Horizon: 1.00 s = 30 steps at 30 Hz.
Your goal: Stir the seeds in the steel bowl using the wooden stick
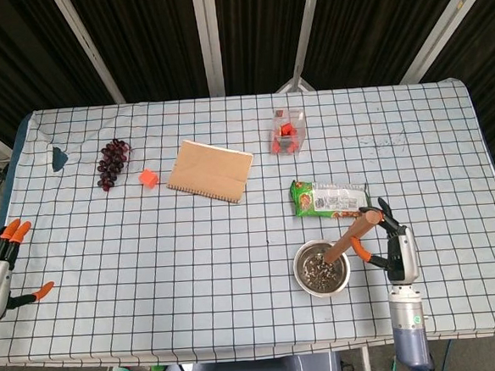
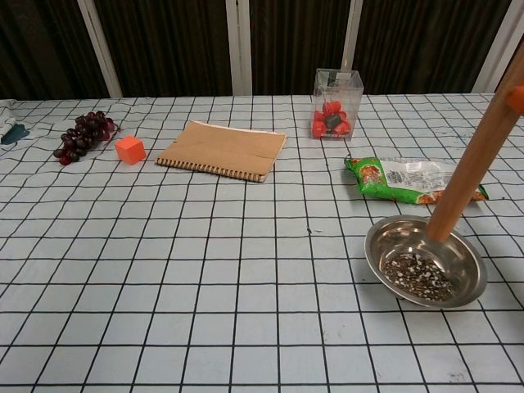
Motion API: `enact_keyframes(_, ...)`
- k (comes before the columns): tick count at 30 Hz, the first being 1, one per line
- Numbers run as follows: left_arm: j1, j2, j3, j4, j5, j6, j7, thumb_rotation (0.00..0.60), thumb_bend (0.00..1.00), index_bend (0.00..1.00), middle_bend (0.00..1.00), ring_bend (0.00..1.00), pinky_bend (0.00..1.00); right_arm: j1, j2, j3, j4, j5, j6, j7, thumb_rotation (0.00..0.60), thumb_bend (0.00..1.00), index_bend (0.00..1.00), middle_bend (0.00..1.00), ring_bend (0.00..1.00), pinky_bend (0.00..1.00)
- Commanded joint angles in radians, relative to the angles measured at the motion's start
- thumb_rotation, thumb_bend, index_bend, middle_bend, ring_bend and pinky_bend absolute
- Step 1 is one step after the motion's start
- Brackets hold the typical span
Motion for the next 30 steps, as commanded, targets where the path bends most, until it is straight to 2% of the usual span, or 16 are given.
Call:
enact_keyframes(1, -0.002, -0.002, -0.002, 0.001, -0.005, -0.004, 0.005, 0.600, 0.08, 0.00, 0.00, 0.00, 0.00, -0.006, -0.006, -0.006, 0.022, -0.008, 0.010, 0.009, 0.600, 0.56, 0.71, 0.63, 0.30, 0.00)
enact_keyframes(13, -0.001, -0.013, -0.009, 0.002, -0.008, 0.009, 0.022, 0.600, 0.08, 0.00, 0.00, 0.00, 0.00, -0.011, -0.060, -0.013, 0.105, -0.025, 0.045, 0.025, 0.600, 0.56, 0.72, 0.64, 0.30, 0.00)
enact_keyframes(22, 0.000, -0.009, -0.008, 0.003, -0.005, 0.008, 0.010, 0.600, 0.08, 0.00, 0.00, 0.00, 0.00, -0.015, -0.083, -0.038, 0.139, -0.034, 0.041, 0.030, 0.600, 0.56, 0.72, 0.64, 0.30, 0.00)
enact_keyframes(30, -0.001, -0.009, -0.007, 0.003, -0.003, 0.009, 0.011, 0.600, 0.08, 0.00, 0.00, 0.00, 0.00, -0.014, -0.100, -0.038, 0.162, -0.032, 0.038, 0.032, 0.600, 0.56, 0.72, 0.64, 0.30, 0.00)
